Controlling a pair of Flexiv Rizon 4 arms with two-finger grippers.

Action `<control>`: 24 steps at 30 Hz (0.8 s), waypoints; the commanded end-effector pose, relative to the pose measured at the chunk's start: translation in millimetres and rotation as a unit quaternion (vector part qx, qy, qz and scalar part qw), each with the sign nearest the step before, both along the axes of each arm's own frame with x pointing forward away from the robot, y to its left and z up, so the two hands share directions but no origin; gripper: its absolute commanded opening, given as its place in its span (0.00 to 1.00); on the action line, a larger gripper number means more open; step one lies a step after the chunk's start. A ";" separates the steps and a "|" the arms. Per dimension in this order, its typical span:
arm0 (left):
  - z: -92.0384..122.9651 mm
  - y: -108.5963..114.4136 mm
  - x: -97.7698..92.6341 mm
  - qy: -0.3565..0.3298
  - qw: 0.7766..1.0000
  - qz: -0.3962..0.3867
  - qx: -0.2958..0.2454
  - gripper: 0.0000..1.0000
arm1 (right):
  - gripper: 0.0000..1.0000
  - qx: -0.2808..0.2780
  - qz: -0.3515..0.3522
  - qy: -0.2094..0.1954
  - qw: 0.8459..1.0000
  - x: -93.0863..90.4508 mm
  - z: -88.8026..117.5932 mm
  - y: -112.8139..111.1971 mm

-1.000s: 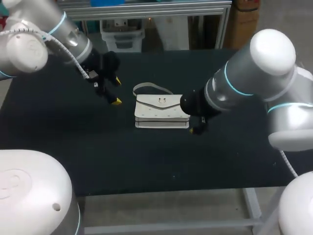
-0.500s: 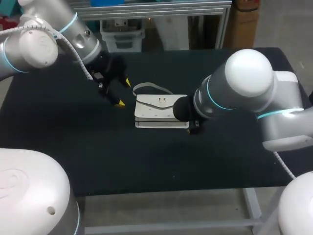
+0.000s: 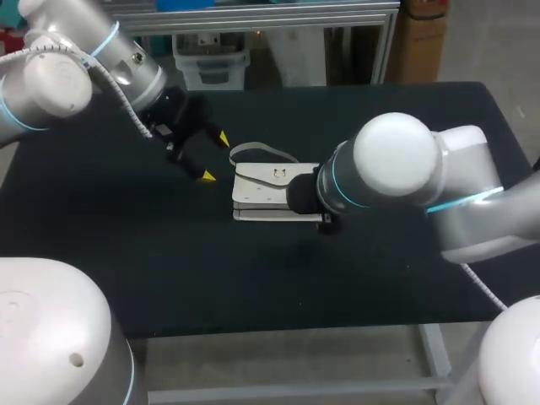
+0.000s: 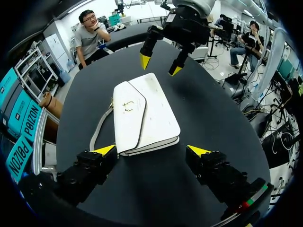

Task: Pick up the bag, open it, inspect its contents, close it, and place it on the opposite side

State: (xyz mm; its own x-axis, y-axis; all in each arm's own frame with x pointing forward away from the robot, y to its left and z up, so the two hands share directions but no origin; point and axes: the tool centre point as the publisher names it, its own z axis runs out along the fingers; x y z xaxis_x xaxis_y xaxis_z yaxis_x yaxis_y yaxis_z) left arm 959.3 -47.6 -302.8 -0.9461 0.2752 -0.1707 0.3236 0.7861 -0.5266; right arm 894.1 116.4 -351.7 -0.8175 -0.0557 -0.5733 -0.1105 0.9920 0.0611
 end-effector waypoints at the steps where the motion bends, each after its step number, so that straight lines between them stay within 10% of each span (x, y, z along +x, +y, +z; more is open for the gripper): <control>1: -3.7 0.3 1.6 0.001 1.000 -0.006 -0.005 1.00 | 1.00 -0.003 -0.005 -0.016 1.000 3.7 -10.0 7.5; 24: -13.9 -13.4 8.2 0.003 0.999 -0.047 0.008 1.00 | 0.51 -0.023 -0.017 -0.054 0.998 29.9 -10.2 12.9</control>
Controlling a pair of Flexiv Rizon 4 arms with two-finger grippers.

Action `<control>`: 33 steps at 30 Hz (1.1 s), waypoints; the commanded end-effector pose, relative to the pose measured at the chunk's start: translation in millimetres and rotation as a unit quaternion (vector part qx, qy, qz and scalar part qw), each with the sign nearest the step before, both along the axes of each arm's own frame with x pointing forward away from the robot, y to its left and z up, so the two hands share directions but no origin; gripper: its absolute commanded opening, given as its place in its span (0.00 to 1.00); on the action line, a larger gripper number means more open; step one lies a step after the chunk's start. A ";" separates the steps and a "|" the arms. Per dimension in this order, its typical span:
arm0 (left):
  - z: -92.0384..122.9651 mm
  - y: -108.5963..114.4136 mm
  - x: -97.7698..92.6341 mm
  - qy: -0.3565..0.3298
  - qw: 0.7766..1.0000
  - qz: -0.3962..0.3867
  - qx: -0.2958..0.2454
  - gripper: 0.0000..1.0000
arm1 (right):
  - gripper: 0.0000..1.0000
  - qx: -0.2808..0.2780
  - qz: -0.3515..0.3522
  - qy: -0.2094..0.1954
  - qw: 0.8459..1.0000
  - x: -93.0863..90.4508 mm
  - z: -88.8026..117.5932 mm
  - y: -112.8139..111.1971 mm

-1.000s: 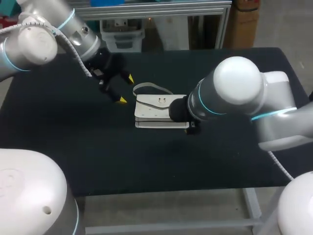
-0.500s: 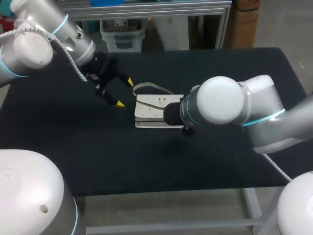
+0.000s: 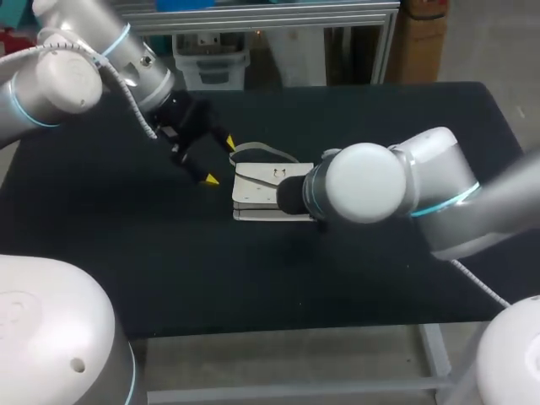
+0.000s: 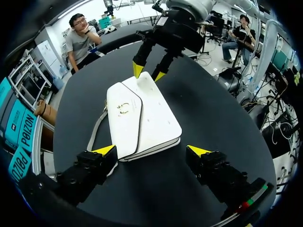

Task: Pick up the bag, open it, inspect its contents, close it, and place it on the opposite side

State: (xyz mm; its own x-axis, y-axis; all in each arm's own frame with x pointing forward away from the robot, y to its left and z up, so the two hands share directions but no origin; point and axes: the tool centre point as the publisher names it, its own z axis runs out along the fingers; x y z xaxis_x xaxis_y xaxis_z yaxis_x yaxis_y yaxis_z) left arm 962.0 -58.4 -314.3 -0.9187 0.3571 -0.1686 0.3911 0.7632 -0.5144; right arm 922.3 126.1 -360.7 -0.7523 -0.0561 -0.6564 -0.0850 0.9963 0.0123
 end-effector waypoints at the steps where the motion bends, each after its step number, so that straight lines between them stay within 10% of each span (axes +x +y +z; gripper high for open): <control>1: -2.7 -3.1 5.8 0.005 1.000 -0.005 0.001 1.00 | 0.53 -0.006 -0.003 0.000 1.000 3.1 -2.6 3.2; 26: -9.9 -3.4 6.6 0.012 1.000 -0.027 0.010 1.00 | 0.47 -0.019 -0.002 -0.007 1.000 23.1 -18.9 10.6; 31: -11.3 -2.3 5.9 0.011 0.999 -0.032 0.013 1.00 | 0.00 -0.018 -0.001 -0.010 1.000 24.0 -19.7 11.3; 33: -11.1 -1.2 5.5 0.010 0.999 -0.035 0.014 1.00 | 0.00 -0.018 0.000 -0.011 1.000 22.7 -19.9 11.2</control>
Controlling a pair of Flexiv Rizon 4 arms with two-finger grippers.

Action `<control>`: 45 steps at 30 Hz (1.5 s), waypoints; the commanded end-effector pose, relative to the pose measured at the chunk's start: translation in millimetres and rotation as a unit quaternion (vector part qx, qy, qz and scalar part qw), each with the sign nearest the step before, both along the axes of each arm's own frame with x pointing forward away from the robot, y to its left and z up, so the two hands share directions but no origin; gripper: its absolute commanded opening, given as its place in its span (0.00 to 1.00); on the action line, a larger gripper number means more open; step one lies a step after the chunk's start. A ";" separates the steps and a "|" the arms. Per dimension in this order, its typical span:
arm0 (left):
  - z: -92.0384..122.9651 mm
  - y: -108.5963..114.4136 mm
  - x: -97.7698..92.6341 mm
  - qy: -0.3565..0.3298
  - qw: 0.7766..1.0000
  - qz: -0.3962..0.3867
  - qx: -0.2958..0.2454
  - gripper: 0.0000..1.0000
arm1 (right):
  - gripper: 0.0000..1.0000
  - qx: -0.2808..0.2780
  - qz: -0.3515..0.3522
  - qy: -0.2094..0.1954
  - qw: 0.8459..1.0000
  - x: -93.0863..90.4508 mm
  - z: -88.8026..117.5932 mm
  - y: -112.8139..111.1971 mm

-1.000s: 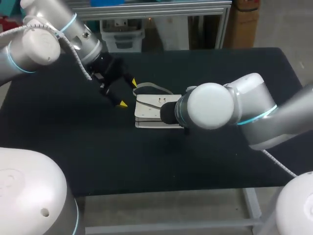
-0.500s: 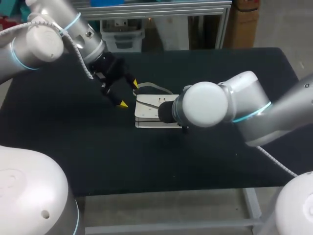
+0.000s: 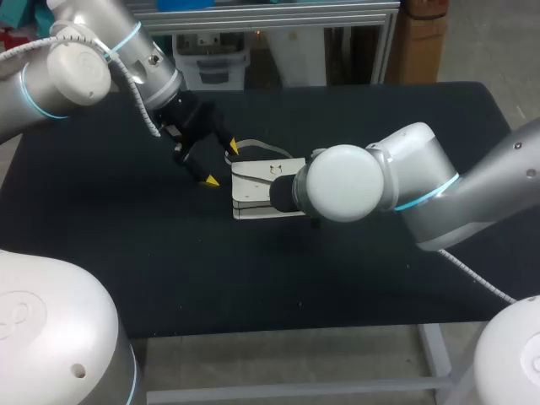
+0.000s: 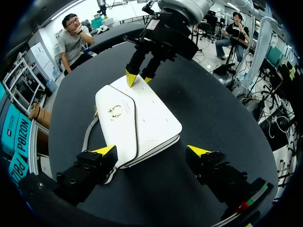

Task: Pick up the bag, open it, inspect its contents, close it, and place it on the opposite side

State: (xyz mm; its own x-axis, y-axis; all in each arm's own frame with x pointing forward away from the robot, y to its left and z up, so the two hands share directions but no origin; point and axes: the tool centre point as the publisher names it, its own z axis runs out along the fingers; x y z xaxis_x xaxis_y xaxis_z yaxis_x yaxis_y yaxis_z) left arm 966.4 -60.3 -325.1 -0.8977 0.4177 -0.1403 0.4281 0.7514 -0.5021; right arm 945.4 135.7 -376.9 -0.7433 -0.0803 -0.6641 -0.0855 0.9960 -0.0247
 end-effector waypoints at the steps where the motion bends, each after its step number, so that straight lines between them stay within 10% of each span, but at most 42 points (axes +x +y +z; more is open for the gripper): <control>1: -0.1 1.0 1.1 0.000 1.000 -0.006 -0.001 1.00 | 0.00 0.000 0.000 -0.004 1.000 -0.8 -3.8 1.5; 45: 12.4 -29.2 -25.9 -0.084 0.985 -0.049 -0.140 1.00 | 0.00 0.039 -0.009 0.011 0.999 -15.6 -16.9 3.7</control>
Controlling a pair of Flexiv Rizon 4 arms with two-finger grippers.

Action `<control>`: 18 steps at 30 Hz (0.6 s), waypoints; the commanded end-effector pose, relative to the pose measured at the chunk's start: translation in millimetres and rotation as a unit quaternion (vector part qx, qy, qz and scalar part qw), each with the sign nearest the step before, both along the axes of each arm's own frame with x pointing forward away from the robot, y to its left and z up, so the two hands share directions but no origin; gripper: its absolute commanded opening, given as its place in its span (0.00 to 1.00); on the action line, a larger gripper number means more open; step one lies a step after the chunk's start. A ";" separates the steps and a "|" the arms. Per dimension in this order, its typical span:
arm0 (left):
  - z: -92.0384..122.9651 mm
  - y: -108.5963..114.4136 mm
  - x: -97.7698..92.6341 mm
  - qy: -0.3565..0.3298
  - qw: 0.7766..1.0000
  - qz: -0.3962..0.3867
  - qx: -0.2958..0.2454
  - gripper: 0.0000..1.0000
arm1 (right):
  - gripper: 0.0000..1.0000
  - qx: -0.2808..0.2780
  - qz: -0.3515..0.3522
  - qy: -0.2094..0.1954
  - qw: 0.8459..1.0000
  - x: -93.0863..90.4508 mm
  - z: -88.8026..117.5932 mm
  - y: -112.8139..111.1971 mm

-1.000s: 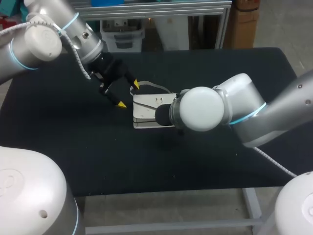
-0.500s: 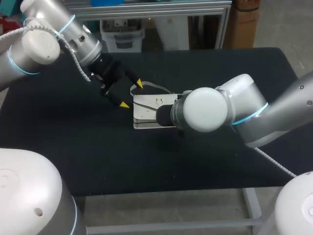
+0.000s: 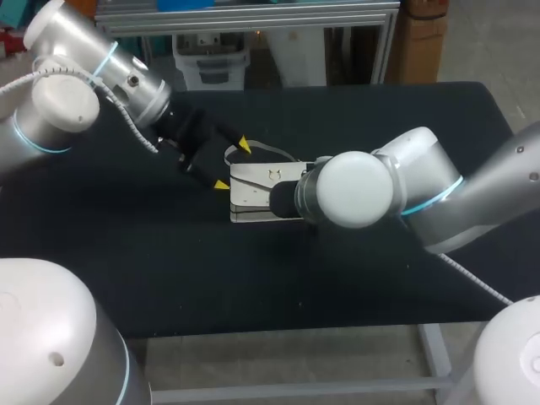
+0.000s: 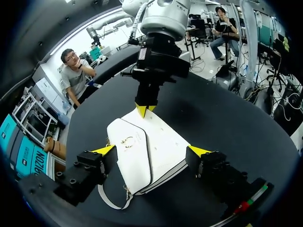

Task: Pick up the bag, open it, inspect its contents, close it, and place it on the opposite side

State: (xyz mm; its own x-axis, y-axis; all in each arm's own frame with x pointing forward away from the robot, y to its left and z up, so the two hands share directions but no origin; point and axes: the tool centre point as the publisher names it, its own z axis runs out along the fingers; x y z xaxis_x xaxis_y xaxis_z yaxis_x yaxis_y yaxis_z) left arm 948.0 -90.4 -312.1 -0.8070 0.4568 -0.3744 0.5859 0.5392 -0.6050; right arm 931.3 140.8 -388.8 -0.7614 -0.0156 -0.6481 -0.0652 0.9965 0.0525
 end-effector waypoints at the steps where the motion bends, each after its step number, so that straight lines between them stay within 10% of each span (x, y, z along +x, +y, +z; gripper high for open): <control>1: -0.5 1.0 -7.5 -0.014 1.000 0.014 -0.010 1.00 | 0.00 0.001 0.001 -0.002 1.000 -1.6 -4.9 -1.4; 14: -9.4 -20.0 -13.2 -0.095 0.995 0.008 0.017 1.00 | 0.00 0.001 0.001 -0.002 1.000 -1.6 -4.9 -1.4; 18: -13.1 -21.4 -11.0 -0.123 0.992 -0.005 -0.009 0.77 | 0.00 0.001 0.001 -0.002 1.000 -1.6 -4.9 -1.4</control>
